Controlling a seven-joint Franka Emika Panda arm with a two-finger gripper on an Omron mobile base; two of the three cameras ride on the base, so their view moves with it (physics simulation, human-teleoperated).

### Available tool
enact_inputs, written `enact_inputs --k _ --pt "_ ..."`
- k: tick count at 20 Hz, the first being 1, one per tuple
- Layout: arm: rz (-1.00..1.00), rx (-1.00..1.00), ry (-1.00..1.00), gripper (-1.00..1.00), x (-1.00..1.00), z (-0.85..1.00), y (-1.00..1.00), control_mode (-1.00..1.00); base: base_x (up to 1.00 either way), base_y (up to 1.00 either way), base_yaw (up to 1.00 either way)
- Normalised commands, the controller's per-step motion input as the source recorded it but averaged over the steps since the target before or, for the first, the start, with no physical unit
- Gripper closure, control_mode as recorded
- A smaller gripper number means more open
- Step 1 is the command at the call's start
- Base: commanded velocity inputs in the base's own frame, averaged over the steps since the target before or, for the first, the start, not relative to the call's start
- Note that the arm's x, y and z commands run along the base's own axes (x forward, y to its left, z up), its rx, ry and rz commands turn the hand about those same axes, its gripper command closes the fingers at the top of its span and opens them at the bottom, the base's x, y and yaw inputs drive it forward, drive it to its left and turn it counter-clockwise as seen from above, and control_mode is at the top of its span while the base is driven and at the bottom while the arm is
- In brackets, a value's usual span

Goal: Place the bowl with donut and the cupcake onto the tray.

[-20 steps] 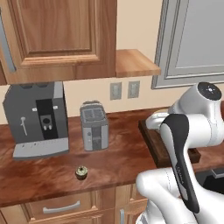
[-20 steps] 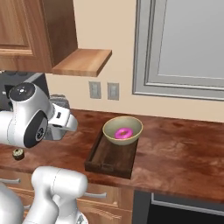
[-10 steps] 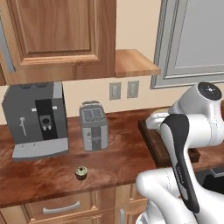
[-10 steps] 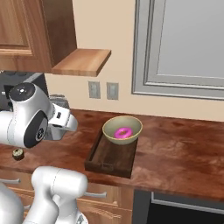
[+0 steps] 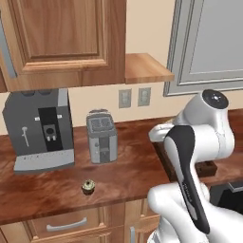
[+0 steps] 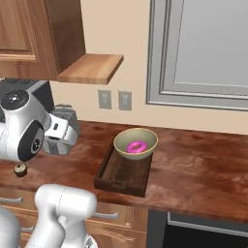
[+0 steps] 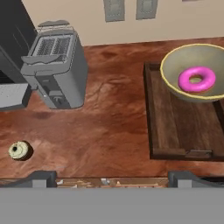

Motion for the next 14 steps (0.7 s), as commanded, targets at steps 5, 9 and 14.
enact_inputs --k 5,9,14 --pt "0.0 0.0 0.1 -1.0 0.0 -0.1 0.62 -1.0 0.0 0.0 0.0" --pt "0.0 0.0 0.15 -1.0 0.0 -0.14 0.6 -1.0 0.0 0.0 0.0" --pt "0.0 0.0 0.17 -1.0 0.0 -0.13 0.52 -1.0 0.0 0.0 0.0"
